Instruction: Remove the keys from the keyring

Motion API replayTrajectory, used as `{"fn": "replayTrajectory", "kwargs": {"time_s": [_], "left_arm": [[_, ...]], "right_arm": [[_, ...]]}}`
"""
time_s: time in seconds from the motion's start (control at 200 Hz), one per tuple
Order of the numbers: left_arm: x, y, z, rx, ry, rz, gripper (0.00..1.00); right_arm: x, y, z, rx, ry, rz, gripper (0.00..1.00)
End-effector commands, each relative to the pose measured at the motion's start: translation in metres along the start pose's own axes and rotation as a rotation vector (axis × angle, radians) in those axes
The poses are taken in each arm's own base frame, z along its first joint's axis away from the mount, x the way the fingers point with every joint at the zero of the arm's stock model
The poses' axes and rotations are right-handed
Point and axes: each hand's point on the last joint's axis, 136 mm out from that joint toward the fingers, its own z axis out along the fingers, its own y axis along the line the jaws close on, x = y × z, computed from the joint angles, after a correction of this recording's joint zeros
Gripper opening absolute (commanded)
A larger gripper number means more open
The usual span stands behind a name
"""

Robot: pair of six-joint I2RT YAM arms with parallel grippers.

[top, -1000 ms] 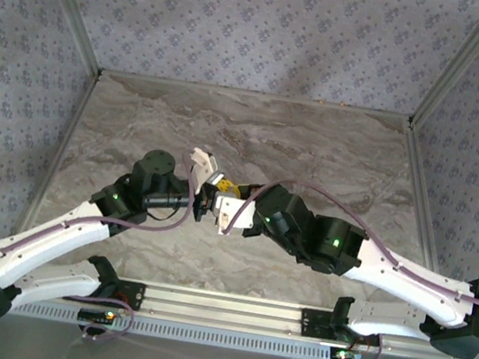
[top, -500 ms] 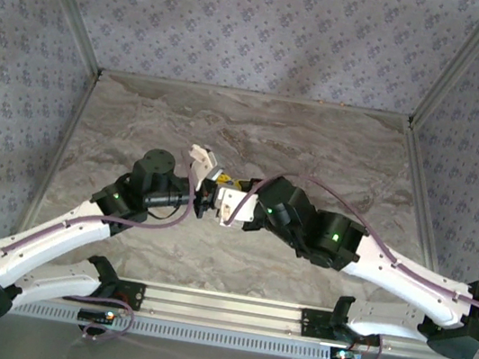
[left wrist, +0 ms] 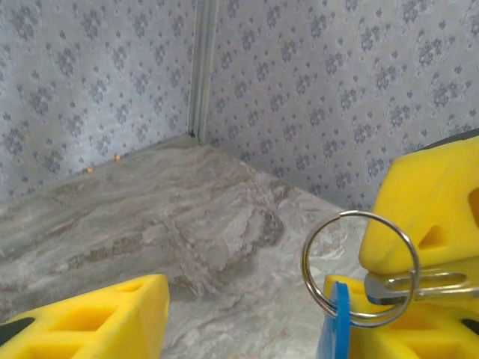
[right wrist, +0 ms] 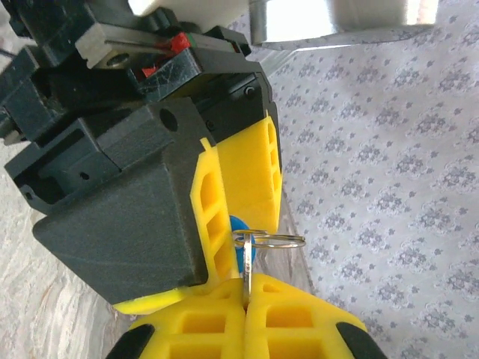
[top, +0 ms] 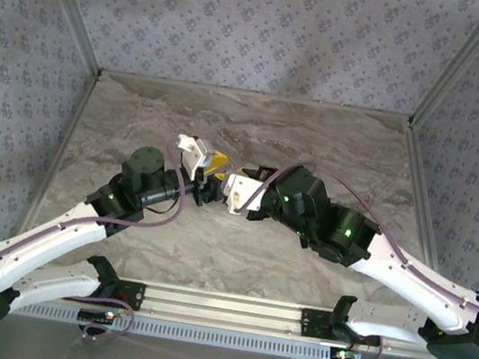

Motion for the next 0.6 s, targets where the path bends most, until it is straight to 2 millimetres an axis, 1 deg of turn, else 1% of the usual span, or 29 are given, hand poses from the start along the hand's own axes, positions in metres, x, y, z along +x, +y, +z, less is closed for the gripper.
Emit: {"fn": "replayTrajectory", "kwargs": {"time_s": [0.0,0.07,0.155,0.26,0.445,0.595], "left_arm": [[-0.046,-0.081,-0.020,0.362,-0.161,0.096,0.64],[-0.044,-0.083,-0.021,0.374,-0.158,0.103,0.70],[-0.042,-0.085,-0.021,0.384,-0.153,0.114,0.72],[-0.038,-0.088,-0.023,0.391,-0.139,0.133,0.77],[-0.034,-0.088,-0.026,0.388,-0.130,0.145,0.79],[-0.029,-0.087,-0.026,0.384,-0.115,0.146,0.80]], "right_arm": [[-0.023,0.000,0.020,-0.016,-0.104,0.050,0.00],[-0.022,-0.008,0.020,0.002,-0.104,0.066,0.00],[-0.022,-0.013,0.019,0.012,-0.106,0.072,0.00],[-0.020,-0.021,0.019,0.033,-0.099,0.082,0.00],[-0.014,-0.031,0.019,0.052,-0.088,0.105,0.00],[-0.014,-0.042,0.017,0.077,-0.087,0.138,0.00]]}}
